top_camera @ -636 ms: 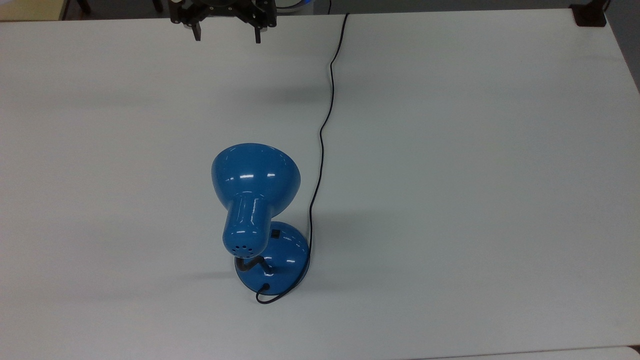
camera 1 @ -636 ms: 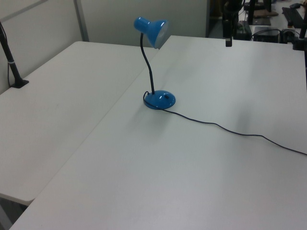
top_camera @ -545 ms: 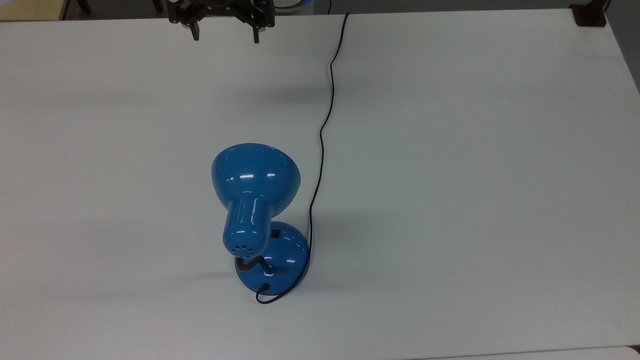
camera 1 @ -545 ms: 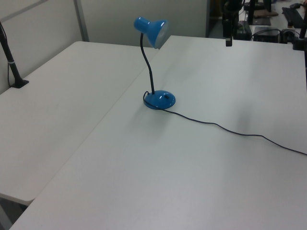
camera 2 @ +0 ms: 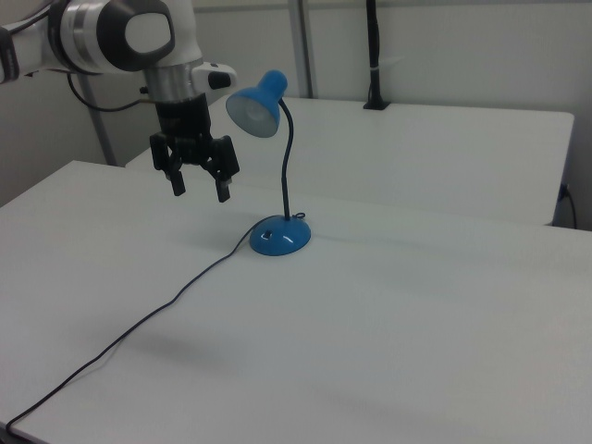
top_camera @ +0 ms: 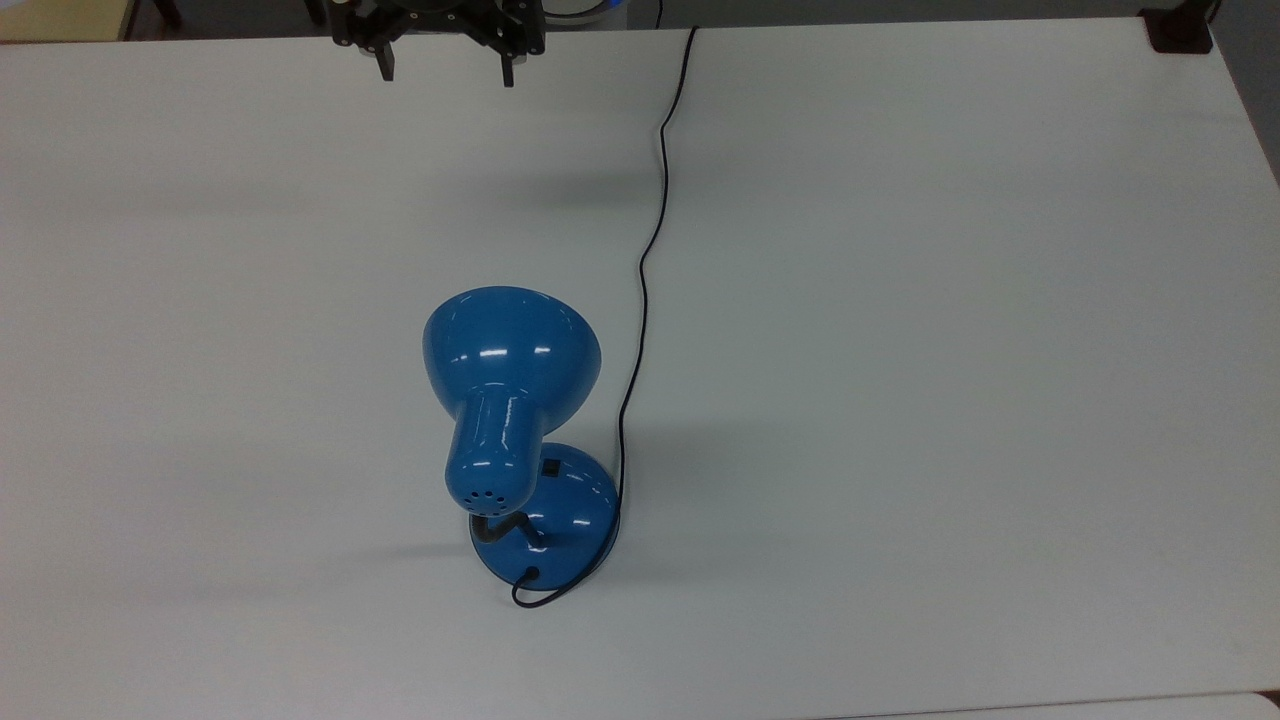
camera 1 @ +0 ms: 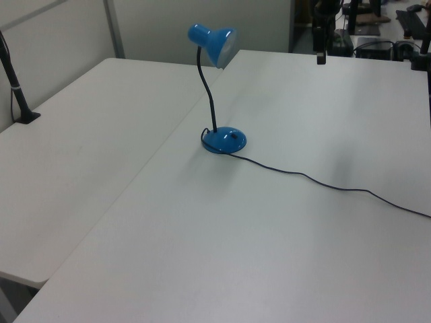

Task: Turn on the lamp

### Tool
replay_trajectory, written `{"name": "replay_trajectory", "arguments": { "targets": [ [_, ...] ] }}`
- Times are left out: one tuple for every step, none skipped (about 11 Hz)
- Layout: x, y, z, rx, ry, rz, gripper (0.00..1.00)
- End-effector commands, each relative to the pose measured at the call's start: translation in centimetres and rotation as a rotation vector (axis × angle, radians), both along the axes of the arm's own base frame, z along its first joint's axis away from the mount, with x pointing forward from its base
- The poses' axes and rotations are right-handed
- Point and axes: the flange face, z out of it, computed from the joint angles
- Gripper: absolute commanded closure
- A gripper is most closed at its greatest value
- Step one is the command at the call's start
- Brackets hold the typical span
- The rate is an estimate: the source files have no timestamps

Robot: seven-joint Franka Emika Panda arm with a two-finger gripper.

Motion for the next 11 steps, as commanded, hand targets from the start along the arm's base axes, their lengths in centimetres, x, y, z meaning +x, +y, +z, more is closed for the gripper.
{"name": "replay_trajectory", "arguments": {
  "targets": [
    [0.5,-0.1,0.1,0.01,-0.021,-0.015,0.0],
    [0.6,0.0,0.0,0.008,-0.018,-0.014,0.0],
    [0.7,0.0,-0.2,0.009,-0.016,0.002,0.0],
    [1.1,-0.1,-0.2,0.015,-0.035,0.024,0.02],
    [1.8,0.1,-0.8,0.03,-0.056,0.05,0.31],
    [2.8,0.4,-1.7,0.048,-0.087,0.088,0.82],
    [3.8,0.6,-2.8,0.074,-0.119,0.115,1.0],
    [4.7,0.9,-4.1,0.074,-0.14,0.133,1.0],
    [6.0,1.3,-5.7,0.073,-0.17,0.137,1.0],
    [7.7,1.8,-7.7,0.082,-0.213,0.127,1.0],
    [9.2,2.1,-9.3,0.082,-0.268,0.124,1.0]
  ]
}}
